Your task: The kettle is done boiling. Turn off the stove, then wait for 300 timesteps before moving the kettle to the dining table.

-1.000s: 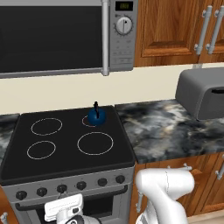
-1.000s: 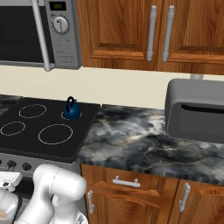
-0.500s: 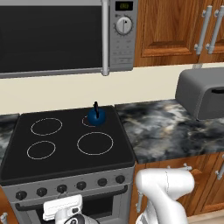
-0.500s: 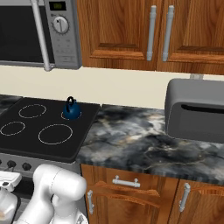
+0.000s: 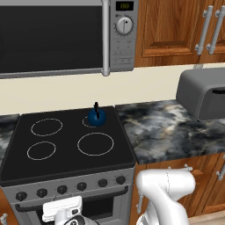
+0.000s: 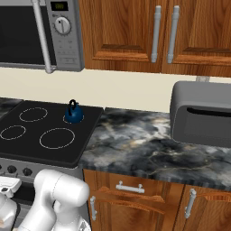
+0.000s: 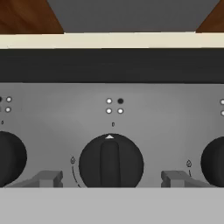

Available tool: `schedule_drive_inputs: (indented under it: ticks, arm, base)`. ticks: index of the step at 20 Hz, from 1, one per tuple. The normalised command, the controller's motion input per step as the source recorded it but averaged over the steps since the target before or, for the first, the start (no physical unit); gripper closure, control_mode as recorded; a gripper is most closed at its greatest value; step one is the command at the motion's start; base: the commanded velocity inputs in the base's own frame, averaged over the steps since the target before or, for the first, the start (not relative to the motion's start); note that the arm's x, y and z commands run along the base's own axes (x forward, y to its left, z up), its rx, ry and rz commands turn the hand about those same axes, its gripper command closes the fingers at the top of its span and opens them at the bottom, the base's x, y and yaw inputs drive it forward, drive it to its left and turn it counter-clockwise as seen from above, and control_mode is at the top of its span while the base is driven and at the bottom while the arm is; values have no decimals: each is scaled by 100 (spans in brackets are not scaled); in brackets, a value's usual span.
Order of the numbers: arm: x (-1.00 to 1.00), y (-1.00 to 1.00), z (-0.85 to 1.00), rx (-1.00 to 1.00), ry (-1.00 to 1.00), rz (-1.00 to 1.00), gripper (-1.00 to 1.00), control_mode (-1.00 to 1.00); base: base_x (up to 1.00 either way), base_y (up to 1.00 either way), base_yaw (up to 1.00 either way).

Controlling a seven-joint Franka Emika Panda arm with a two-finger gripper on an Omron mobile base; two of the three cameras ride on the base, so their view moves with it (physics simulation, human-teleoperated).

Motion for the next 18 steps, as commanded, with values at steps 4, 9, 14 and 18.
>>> schedule_drive_inputs:
  ticks: [4,9,14,18]
  arm:
    - [-2,16,16,0,0,2,-100,-100]
    - [-2,19,27,0,0,5,-100,-100]
    - [-20,11,19,0,-1,7,-100,-100]
    - [-41,1,10,0,-6,5,-100,-100]
  base:
    - [0,0,0]
    - [0,0,0]
    - [0,0,0]
    - [0,0,0]
